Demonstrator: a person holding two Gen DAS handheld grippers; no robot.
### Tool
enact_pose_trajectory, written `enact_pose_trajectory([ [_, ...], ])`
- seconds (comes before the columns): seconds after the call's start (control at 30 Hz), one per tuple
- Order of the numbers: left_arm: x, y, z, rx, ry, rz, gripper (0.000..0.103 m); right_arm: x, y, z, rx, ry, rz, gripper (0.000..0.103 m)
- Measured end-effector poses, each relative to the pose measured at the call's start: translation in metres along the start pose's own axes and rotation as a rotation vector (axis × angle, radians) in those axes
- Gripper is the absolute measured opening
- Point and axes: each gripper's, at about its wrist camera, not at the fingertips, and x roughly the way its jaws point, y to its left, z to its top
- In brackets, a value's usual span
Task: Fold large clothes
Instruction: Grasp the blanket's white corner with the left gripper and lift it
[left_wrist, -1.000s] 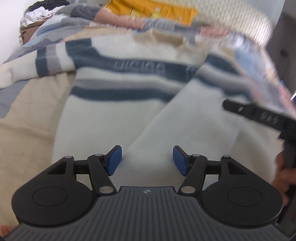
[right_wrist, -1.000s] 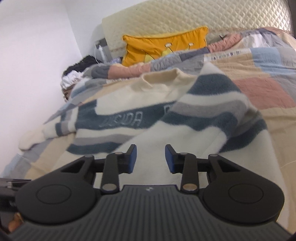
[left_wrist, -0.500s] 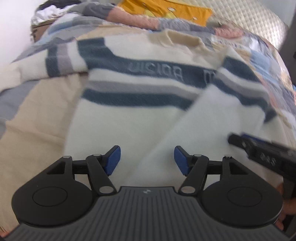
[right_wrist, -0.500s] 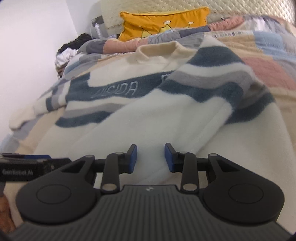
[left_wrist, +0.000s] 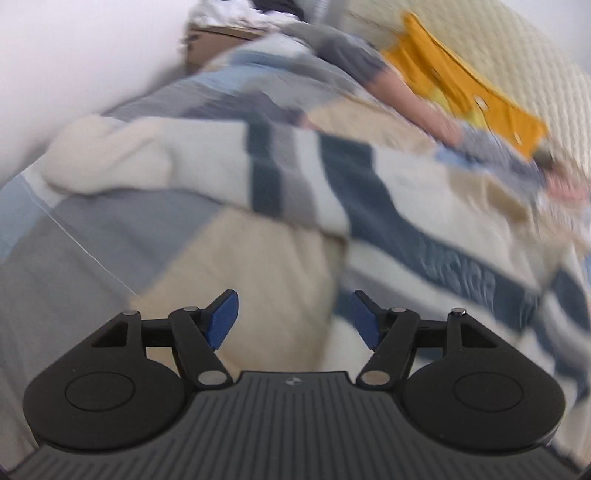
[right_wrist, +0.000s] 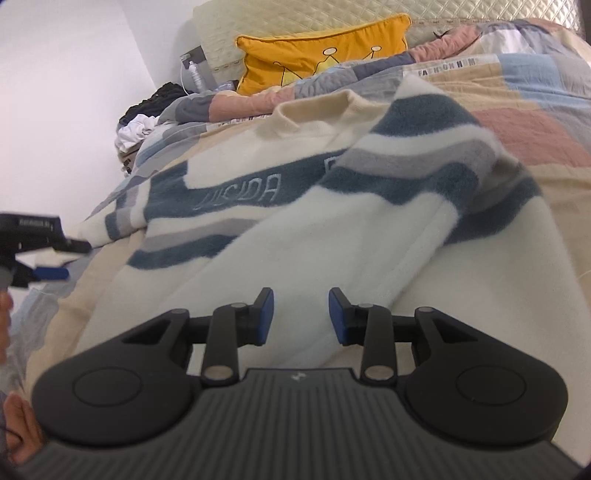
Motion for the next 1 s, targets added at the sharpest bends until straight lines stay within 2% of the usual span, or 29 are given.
enact_pose_trajectory([
  [0.23,-0.005,0.078,0.056,-0.241,-0.071,-0.036,0.074,0.005,-0.001,0.002,0.026,0.008,0.021,0.037],
  [0.37,0.012,0.132,0.062,-0.42,-0.106,-0.086,0.074,0.013,0.004,0.003,0.008,0.02,0.02,0.037],
  [0.4,0.018,0.142,0.063,-0.441,-0.11,-0.081,0.074,0.015,0.005,0.002,0.0,0.022,0.018,0.037],
  [0.5,0.033,0.165,0.066,-0.442,-0.109,0.033,0.074,0.016,0.007,0.002,-0.015,0.025,0.009,0.036],
  [0.6,0.043,0.196,0.064,-0.538,-0.106,0.022,0.074,0.017,0.006,0.002,-0.011,0.026,0.002,0.035],
  [0.7,0.05,0.221,0.059,-0.623,-0.127,-0.031,0.074,0.018,0.008,0.002,-0.024,0.023,-0.009,0.036],
  [0.83,0.053,0.232,0.065,-0.606,-0.155,-0.039,0.074,0.022,0.012,0.001,-0.048,0.027,-0.02,0.037],
  [1.0,0.063,0.245,0.071,-0.647,-0.184,-0.04,0.073,0.024,0.012,0.001,-0.038,0.022,-0.022,0.037],
])
